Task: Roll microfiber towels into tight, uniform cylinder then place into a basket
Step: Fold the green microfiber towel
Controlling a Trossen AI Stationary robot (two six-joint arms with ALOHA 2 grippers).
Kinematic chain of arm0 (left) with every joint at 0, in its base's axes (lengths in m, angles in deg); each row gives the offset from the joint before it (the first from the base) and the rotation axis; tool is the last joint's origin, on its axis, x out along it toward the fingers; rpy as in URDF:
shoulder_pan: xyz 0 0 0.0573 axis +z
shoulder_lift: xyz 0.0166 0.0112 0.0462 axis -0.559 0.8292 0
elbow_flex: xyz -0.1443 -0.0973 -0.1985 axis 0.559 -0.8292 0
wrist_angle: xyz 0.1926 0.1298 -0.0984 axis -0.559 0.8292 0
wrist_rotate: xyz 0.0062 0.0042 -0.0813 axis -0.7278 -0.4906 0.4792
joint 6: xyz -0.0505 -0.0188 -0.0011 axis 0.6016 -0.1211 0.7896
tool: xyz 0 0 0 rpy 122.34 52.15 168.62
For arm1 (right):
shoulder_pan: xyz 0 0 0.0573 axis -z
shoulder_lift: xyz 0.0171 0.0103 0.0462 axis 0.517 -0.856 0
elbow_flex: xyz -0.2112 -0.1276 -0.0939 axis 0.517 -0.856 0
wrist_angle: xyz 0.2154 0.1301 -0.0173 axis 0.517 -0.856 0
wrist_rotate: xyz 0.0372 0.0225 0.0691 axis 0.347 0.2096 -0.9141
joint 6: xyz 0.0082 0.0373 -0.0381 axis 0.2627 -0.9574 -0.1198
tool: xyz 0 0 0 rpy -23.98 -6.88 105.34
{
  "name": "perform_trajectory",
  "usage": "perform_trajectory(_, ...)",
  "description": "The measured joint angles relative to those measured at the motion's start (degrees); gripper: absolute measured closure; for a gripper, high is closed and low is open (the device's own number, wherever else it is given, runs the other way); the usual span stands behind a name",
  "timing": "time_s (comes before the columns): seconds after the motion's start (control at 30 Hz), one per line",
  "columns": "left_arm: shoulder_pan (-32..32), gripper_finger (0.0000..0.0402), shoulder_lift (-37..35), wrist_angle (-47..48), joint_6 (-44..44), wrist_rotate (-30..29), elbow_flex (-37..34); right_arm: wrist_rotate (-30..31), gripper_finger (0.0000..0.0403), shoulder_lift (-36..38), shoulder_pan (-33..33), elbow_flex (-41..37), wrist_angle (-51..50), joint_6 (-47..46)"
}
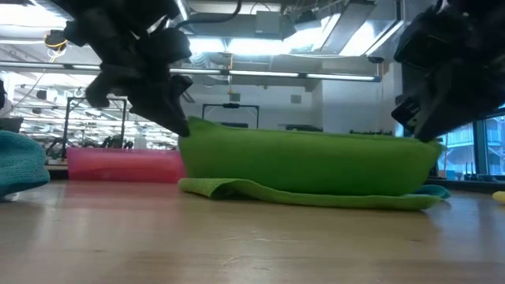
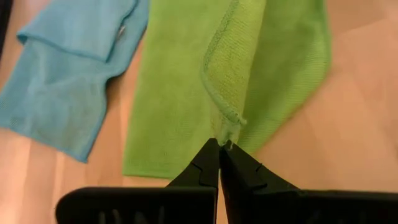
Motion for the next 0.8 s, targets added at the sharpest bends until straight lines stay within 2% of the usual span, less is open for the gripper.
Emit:
perform_trajectory(0.2, -2.0, 0.0401, 0.0, -0.11, 4.33, 5.08, 0.0, -0.47, 0.0403, -2.86, -0.67, 0.0, 0.07, -0.24)
perform_trajectory(0.33, -2.91, 0.0396, 0.4, -0.1, 5.76, 6.12, 0.0, -0.47, 0.0388, -4.04, -0.65, 0.0, 1.11, -0.27)
perform_trajectory(0.67, -3.19, 0.0305, 0.79, -0.18, 5.73, 3.51, 0.0, -0.43, 0.0302, -4.24, -0.48, 0.0, 2.68, -0.31)
perform_trajectory(0.8, -3.21, 0.0282, 0.79, -1.69, 5.9, 3.01, 0.0, -0.35, 0.0277, -4.24, 0.18, 0.0, 5.39, 1.01)
